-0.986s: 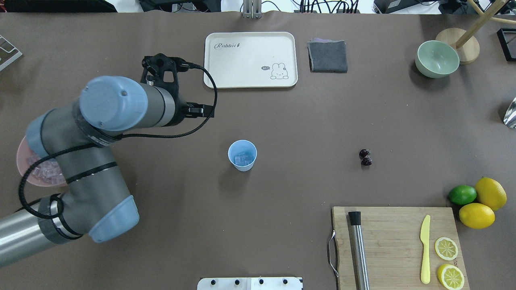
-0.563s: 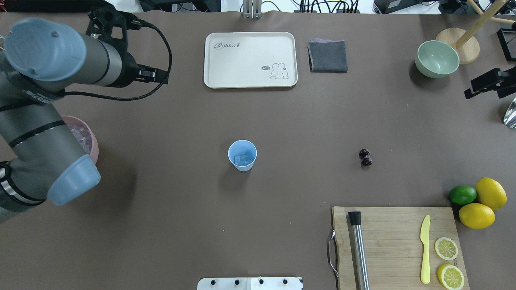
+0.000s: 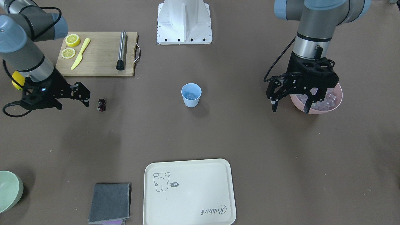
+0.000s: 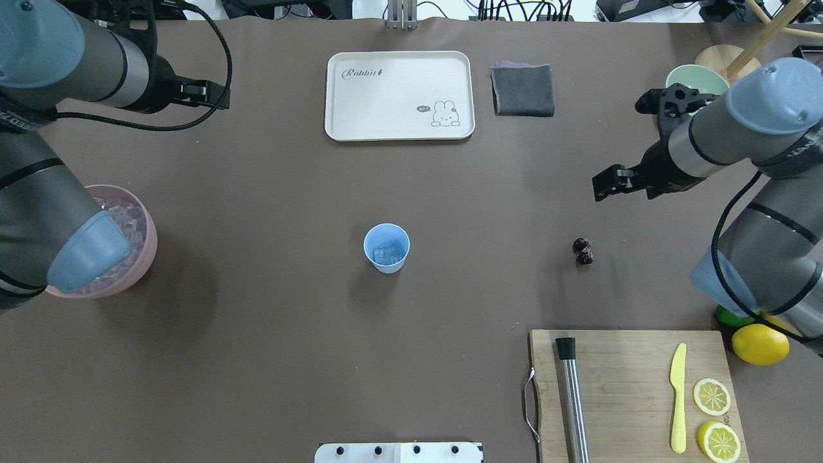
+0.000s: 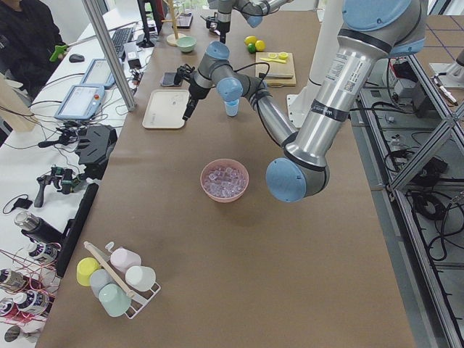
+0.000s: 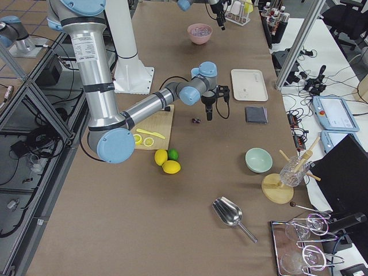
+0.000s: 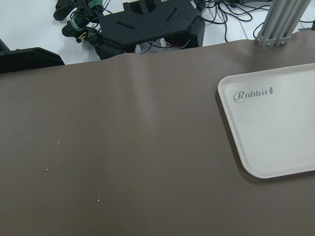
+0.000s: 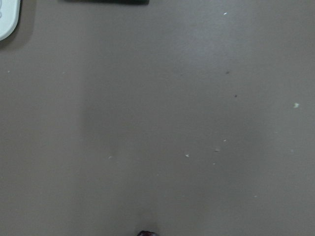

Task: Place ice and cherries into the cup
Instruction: 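Raise the left gripper away from the cup while the right arm reaches toward the cherries, then lower the right gripper onto a dark cherry and grasp it, then carry the cherry with the right gripper over the blue cup and release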

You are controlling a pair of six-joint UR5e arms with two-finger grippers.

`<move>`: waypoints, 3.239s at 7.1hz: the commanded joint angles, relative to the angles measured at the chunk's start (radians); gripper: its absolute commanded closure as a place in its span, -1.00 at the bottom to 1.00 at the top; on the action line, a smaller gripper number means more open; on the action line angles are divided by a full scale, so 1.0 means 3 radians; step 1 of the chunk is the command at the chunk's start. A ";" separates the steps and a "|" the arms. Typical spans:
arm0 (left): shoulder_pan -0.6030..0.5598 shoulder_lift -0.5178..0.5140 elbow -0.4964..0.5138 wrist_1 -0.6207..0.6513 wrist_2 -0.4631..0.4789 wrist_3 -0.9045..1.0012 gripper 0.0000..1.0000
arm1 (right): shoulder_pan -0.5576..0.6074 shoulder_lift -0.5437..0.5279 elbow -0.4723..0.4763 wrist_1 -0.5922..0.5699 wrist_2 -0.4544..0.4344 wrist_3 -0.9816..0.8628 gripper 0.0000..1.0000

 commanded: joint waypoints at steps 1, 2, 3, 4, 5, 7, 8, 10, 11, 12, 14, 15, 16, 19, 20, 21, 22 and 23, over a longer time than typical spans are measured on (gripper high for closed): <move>-0.0004 0.0020 0.0008 -0.0002 -0.0013 0.0001 -0.95 | -0.0324 0.0027 -0.0009 0.0003 -0.0257 0.0223 -1.00; 0.0001 0.0020 0.0008 0.0003 -0.0013 0.0001 -0.95 | -0.0365 -0.0003 -0.0014 0.0003 -0.0258 0.0225 -1.00; 0.0006 0.0020 0.0003 -0.0002 -0.0018 0.0001 -0.95 | -0.0401 -0.0008 -0.0039 0.0003 -0.0263 0.0215 -1.00; 0.0011 0.0005 0.0003 0.0003 -0.0013 0.0001 -0.95 | -0.0437 0.0002 -0.0115 0.0003 -0.0288 0.0215 -0.99; 0.0011 0.0015 0.0003 0.0003 -0.0013 0.0001 -0.95 | -0.0452 0.0012 -0.0177 0.0003 -0.0289 0.0210 -0.99; 0.0016 0.0015 0.0003 0.0003 -0.0013 0.0001 -0.95 | -0.0483 0.0012 -0.0193 0.0003 -0.0294 0.0214 -0.82; 0.0016 0.0015 0.0013 0.0003 -0.0013 0.0001 -0.95 | -0.0488 0.0012 -0.0198 0.0003 -0.0314 0.0215 -0.46; 0.0016 0.0000 0.0003 0.0008 -0.0018 0.0001 -0.95 | -0.0508 0.0012 -0.0285 0.0003 -0.0350 0.0209 -0.27; 0.0016 0.0000 0.0003 0.0008 -0.0018 0.0001 -0.95 | -0.0503 0.0012 -0.0275 0.0003 -0.0350 0.0220 0.26; 0.0016 0.0005 0.0003 0.0008 -0.0018 0.0001 -0.95 | -0.0503 0.0012 -0.0249 0.0003 -0.0345 0.0225 0.75; 0.0016 0.0020 -0.0008 0.0008 -0.0018 0.0001 -0.95 | -0.0498 0.0002 -0.0183 0.0003 -0.0355 0.0230 1.00; 0.0016 0.0020 -0.0013 0.0008 -0.0018 -0.0004 -0.95 | -0.0493 0.0002 -0.0152 0.0003 -0.0360 0.0230 1.00; 0.0016 0.0020 -0.0018 0.0008 -0.0018 -0.0004 -0.96 | -0.0493 0.0012 -0.0096 0.0003 -0.0391 0.0230 1.00; 0.0016 0.0025 -0.0028 0.0013 -0.0023 -0.0004 -0.95 | -0.0452 0.0459 0.0211 -0.0033 -0.0345 0.0427 1.00; 0.0016 0.0061 -0.0023 0.0018 -0.0028 -0.0004 -0.95 | -0.0503 0.0806 0.0171 -0.0013 -0.0345 0.0652 1.00; 0.0016 0.0102 -0.0008 0.0018 -0.0033 -0.0004 -0.95 | -0.0630 0.1098 0.0115 -0.0027 -0.0380 0.0730 1.00; 0.0011 0.0153 0.0008 0.0013 -0.0033 -0.0004 -0.95 | -0.0793 0.1258 0.0008 -0.0012 -0.0487 0.0756 1.00; -0.0004 0.0224 0.0003 -0.0002 -0.0033 -0.0004 -0.95 | -0.0967 0.1295 -0.0014 -0.0012 -0.0685 0.0757 1.00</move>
